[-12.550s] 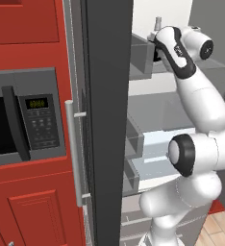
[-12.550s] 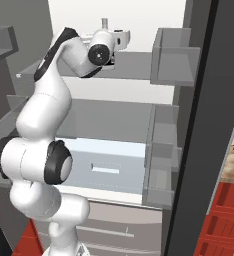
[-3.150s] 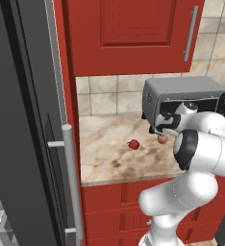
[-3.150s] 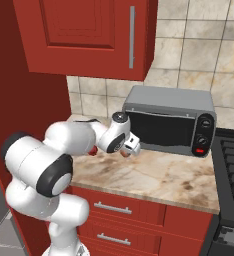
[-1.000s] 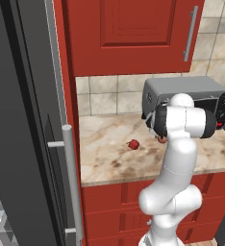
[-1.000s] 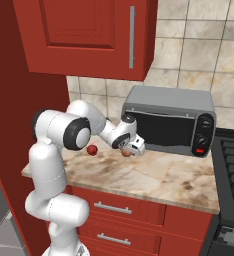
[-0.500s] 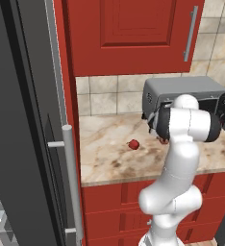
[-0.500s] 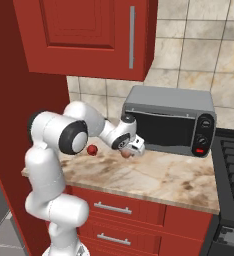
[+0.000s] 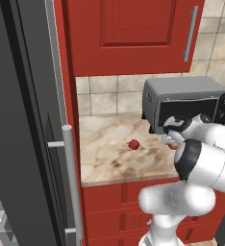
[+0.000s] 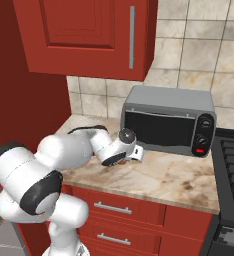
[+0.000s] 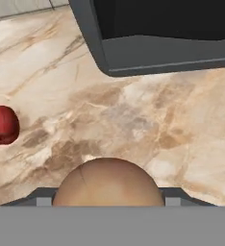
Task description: Place the liquor on the top shelf of the fridge to keep it out of children's reach, and place the peach and bell pepper on lower shelves for easy access.
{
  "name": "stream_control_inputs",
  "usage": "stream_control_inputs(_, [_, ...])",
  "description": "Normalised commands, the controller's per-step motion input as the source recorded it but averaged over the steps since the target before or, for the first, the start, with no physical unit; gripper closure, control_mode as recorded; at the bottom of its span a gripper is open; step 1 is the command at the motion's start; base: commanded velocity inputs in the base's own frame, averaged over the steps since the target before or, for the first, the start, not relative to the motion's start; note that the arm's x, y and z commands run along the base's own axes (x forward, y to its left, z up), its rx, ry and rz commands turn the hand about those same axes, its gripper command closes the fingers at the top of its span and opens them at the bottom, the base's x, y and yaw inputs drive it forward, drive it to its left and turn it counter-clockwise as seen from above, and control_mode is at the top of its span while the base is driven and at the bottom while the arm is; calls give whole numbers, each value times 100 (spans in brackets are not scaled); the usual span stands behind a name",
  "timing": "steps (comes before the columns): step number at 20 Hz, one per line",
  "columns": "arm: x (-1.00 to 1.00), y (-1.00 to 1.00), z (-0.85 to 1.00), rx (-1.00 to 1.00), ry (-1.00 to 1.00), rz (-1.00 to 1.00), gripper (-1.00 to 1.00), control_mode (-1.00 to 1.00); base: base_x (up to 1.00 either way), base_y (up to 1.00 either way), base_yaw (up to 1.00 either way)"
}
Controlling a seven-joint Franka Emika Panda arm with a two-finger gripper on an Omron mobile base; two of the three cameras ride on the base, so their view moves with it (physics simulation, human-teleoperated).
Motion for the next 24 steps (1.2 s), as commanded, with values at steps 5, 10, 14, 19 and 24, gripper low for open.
stream_control_inputs(5, [-72, 16, 100, 0, -17, 21, 100, -100, 0, 0, 0])
stream_control_inputs(10, [-34, 32, 100, 0, -13, 16, 100, -100, 0, 0, 0])
stream_control_inputs(14, [-33, 37, 100, -6, -4, 13, 100, -100, 0, 0, 0])
stream_control_inputs(19, [-48, 27, 77, -11, 0, 14, 100, -100, 0, 0, 0])
stream_control_inputs(24, [-69, 9, 58, -11, 0, 13, 100, -100, 0, 0, 0])
